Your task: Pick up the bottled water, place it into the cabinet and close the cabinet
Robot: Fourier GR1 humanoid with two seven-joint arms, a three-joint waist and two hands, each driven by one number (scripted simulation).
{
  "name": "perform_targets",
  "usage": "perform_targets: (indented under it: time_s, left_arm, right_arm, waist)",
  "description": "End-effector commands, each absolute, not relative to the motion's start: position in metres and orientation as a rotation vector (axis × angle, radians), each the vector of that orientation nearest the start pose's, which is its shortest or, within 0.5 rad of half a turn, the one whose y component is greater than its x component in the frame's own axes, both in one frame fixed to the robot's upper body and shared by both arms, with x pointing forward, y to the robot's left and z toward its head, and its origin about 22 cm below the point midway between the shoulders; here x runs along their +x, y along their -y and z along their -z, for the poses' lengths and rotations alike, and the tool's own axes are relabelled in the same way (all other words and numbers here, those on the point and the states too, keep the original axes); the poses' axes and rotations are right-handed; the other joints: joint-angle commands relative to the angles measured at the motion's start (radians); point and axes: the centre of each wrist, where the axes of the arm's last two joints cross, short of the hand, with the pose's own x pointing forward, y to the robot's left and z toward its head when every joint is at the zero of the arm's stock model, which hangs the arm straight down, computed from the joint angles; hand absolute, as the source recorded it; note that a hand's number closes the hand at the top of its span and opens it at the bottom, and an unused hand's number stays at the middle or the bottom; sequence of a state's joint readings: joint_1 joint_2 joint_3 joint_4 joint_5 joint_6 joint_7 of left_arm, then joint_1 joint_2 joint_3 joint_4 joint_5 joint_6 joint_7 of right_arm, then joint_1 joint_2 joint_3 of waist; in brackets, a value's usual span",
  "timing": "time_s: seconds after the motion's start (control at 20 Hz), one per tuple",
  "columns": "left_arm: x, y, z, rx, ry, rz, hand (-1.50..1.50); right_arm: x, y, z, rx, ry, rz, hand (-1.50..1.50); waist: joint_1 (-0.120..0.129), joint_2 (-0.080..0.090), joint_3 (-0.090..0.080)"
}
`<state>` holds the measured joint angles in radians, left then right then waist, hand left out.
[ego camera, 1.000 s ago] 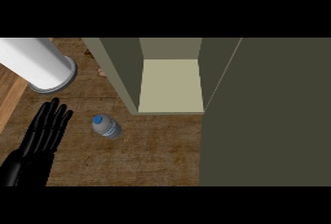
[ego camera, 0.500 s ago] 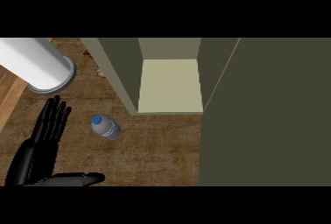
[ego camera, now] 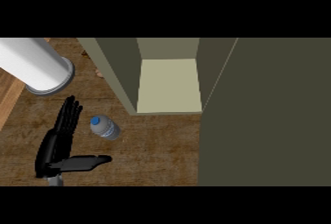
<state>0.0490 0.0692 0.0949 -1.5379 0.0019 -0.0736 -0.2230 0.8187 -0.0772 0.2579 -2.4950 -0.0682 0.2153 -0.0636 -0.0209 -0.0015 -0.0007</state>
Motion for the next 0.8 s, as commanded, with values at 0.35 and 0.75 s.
perform_targets:
  time_s: [0.35,0.75]
  left_arm:
    - [0.24,-0.292,0.101,0.121,1.706,-0.047,-1.5]
    - [0.26,-0.281,0.117,-0.016,1.652,-0.05,-1.5]
  right_arm:
    - [0.038,0.233,-0.136,0.167,1.833,-0.093,-1.5]
    - [0.025,0.233,-0.146,0.189,1.837,-0.077,-1.5]
  waist:
    - [-0.007,0.004,-0.001]
    - [-0.007,0.002,-0.001]
